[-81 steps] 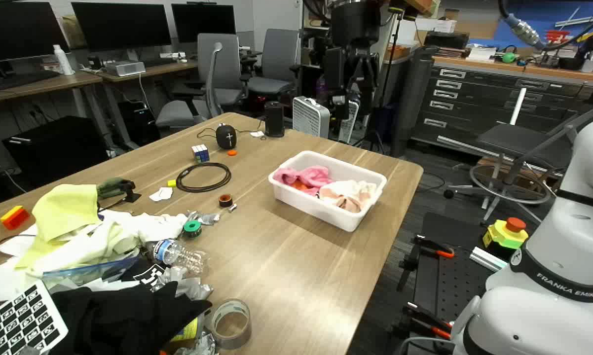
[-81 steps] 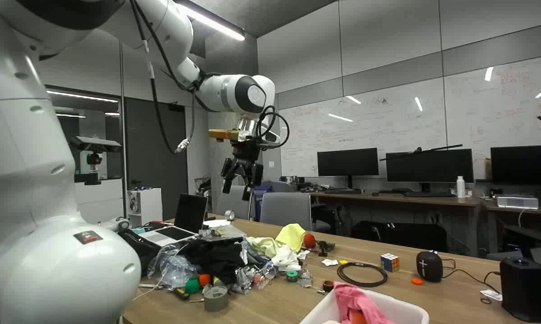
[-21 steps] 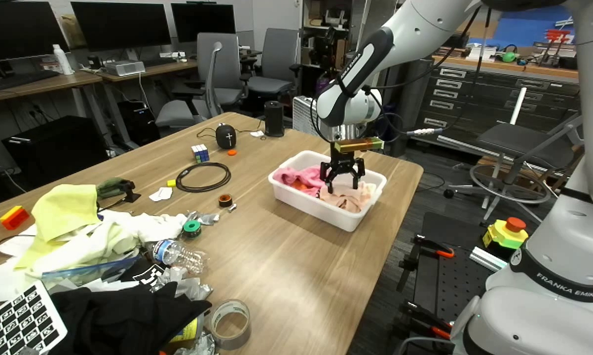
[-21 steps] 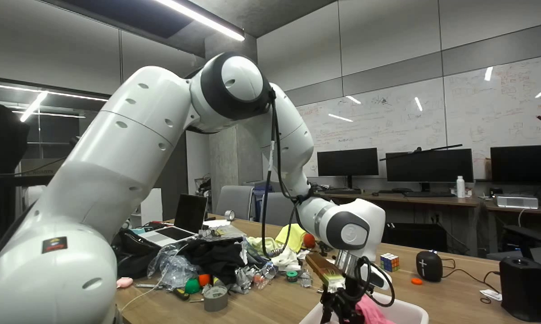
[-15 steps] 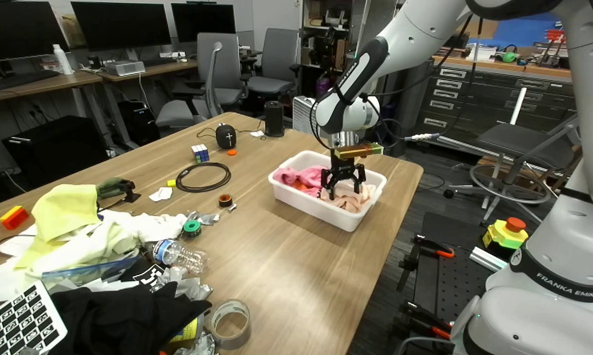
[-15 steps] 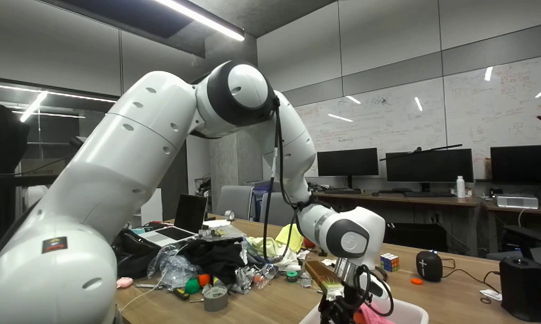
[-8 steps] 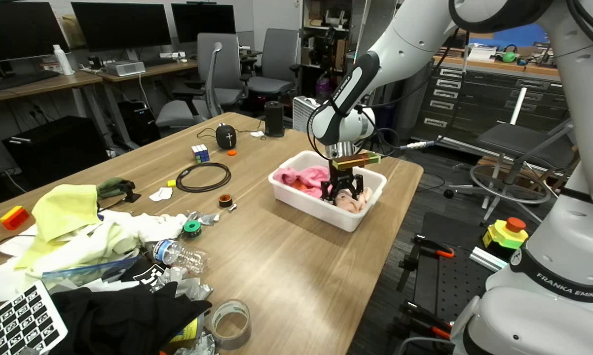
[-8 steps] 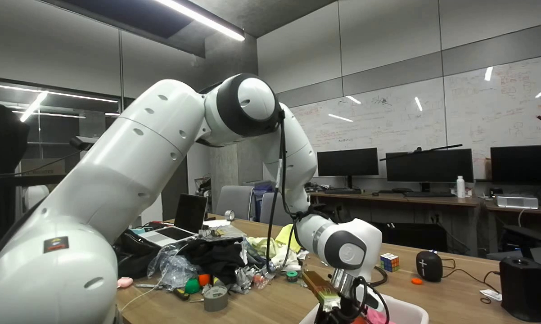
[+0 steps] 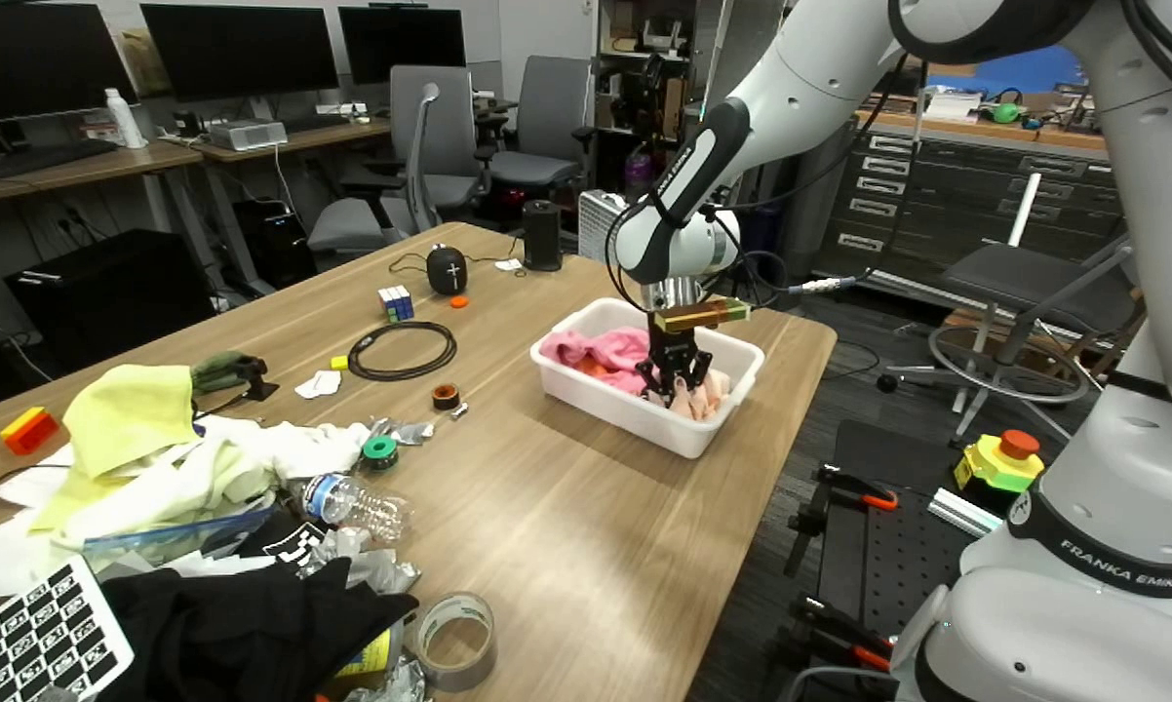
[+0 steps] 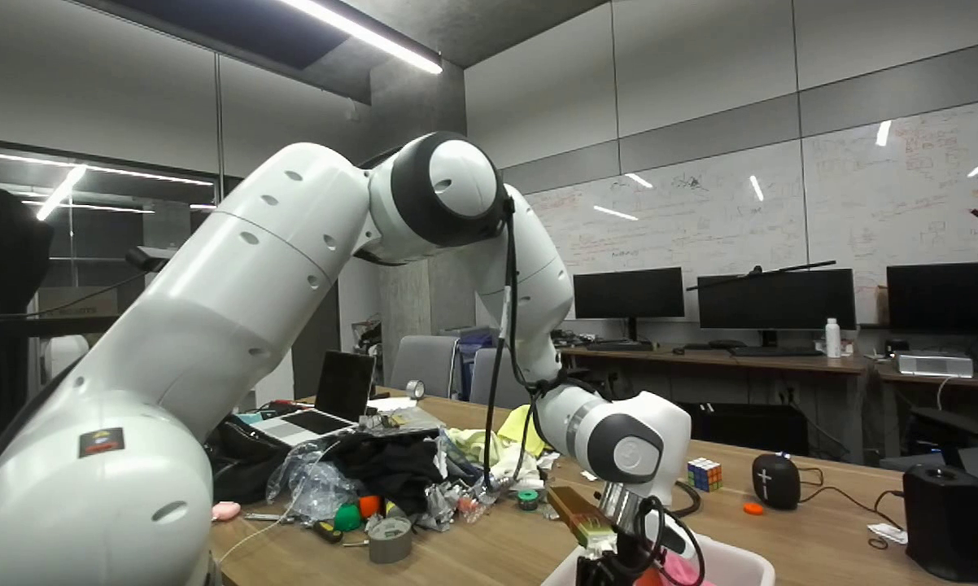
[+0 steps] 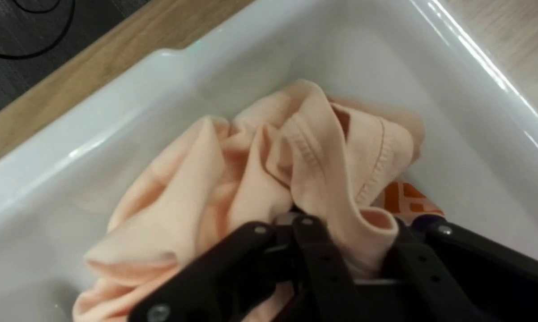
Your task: Remove the clothes from the white bowl and put them on the table
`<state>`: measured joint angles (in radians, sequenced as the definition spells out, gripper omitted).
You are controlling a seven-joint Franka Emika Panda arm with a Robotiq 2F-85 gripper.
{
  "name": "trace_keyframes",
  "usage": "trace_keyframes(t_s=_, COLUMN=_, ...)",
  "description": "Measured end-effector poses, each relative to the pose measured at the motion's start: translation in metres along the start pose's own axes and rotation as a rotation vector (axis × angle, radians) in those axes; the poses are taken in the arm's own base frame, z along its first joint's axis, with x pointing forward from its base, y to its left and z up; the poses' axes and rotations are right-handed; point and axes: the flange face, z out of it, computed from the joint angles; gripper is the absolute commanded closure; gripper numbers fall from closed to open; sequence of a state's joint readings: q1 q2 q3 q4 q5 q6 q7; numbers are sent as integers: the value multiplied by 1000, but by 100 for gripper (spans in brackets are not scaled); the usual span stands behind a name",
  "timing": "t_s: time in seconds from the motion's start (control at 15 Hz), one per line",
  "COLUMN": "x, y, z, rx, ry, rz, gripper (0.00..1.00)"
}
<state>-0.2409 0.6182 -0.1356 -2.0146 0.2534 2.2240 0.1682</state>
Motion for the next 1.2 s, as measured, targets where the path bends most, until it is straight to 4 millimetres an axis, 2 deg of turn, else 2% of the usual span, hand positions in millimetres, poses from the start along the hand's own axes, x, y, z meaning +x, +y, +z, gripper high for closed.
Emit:
trace_keyframes(t_s=0.07, x=0, y=-1, z=-4, rx=4, ry=7, rz=-1, gripper=90)
trace_keyframes(t_s=0.27, x=-7, y=-4, z=-25, rx=20, ry=39, rz=-9, gripper=91)
trace_keyframes(t_s=0.53, x=-33, y=-14, z=-69, rx=45, ry=113, rz=-39, gripper=91)
trace_keyframes(t_s=0.8, x=-82, y=-34, z=-121, rx=37, ry=223, rz=-86, gripper=92)
trace_keyframes(t_s=1.2, x=-173, y=-75, z=-200, rx=40, ry=406, rz=-143, gripper=92)
